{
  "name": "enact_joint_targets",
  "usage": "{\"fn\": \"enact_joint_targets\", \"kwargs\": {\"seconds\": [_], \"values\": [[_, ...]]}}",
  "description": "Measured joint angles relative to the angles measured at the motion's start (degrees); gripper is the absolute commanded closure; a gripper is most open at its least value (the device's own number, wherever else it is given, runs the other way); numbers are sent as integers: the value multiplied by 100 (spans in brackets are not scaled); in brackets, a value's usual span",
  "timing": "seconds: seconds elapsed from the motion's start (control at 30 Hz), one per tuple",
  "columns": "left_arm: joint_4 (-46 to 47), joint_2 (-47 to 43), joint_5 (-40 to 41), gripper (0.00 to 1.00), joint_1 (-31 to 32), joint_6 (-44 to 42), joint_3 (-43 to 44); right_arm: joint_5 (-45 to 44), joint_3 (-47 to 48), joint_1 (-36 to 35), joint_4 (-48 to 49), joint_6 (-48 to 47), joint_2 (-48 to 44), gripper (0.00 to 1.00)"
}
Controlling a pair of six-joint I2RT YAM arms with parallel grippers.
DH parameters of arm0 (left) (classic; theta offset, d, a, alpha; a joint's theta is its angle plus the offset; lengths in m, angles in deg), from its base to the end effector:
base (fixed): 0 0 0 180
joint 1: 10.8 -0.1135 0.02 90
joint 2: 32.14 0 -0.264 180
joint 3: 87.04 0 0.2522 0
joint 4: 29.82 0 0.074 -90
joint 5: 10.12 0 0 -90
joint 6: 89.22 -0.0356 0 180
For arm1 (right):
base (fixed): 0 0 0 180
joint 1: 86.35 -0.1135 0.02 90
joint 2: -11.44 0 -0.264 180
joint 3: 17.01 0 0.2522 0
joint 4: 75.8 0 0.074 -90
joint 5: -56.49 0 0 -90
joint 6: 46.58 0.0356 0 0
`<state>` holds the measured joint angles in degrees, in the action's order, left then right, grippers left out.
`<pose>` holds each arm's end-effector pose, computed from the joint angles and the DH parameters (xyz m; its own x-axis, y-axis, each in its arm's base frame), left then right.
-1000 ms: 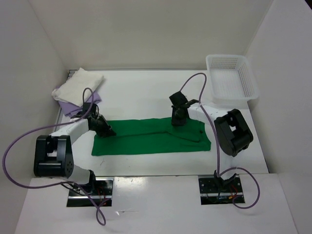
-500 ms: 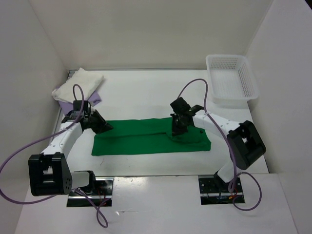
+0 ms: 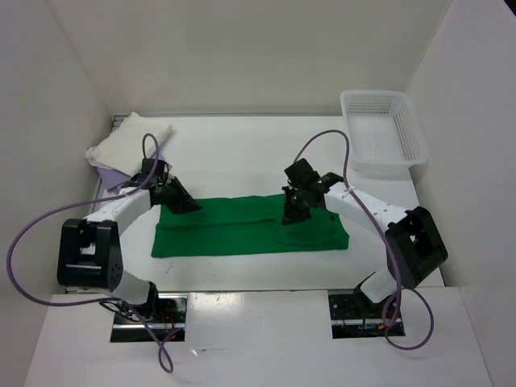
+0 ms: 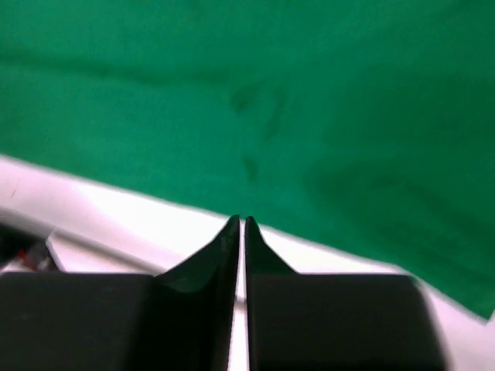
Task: Fold and stack the t-shirts
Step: Fold the other side of the tshirt into a rectangle, then rotate the tshirt 90 degrees
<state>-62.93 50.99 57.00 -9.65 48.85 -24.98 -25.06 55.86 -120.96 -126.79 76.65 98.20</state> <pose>0.2859 -0.0196 0.1983 -0.7247 -0.6710 -0.1565 -0.4388 0.6246 -0.6461 0.2409 0.1726 0.2177 -0.9594 -0.0035 -0.2822 -0.1045 0.9332 0.3439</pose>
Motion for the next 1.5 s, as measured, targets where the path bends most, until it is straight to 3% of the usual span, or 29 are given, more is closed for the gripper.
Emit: {"fn": "enact_joint_targets", "kwargs": {"seconds": [0.17, 0.47, 0.67, 0.83, 0.9, 0.97, 1.03, 1.13, 1.23, 1.33, 1.4, 1.5], "values": [[133, 695, 4, 90, -2, 13, 24, -334, -35, 205, 407, 212, 413, 100], [262, 761, -13, 91, -737, -20, -568, -649, -11, 1023, 1084, 588, 1362, 100], [39, 282, -142, 88, -975, -166, -962, -361, 1054, 1038, 1189, 841, 2306, 100], [-387, -557, -236, 81, -977, -302, -1117, -155, 3447, 1040, 1036, 861, 3926, 100], [-562, -817, -313, 71, -977, -315, -1119, -92, 5066, 1040, 691, 778, 4865, 100], [-780, -1200, -398, 67, -975, -323, -1113, -17, 6664, 1040, 518, 625, 5742, 100], [-1040, -1604, -426, 66, -973, -332, -1034, 31, 7858, 1038, 28, 468, 6223, 97], [-1215, -1974, -459, 67, -970, -428, -702, 114, 8773, 1038, -640, 208, 6249, 83], [-1139, -2022, -577, 74, -968, -466, -520, 188, 8299, 1038, -717, -90, 5451, 76], [-1075, -1980, -619, 80, -890, -551, -518, 214, 6109, 1073, -111, -354, 3746, 100], [-1034, -1899, -660, 85, -833, -616, -511, 275, 4485, 1147, 122, -431, 2522, 100], [-975, -1740, -706, 91, -745, -686, -490, 291, 3003, 1502, 372, -511, 1558, 100]]}}
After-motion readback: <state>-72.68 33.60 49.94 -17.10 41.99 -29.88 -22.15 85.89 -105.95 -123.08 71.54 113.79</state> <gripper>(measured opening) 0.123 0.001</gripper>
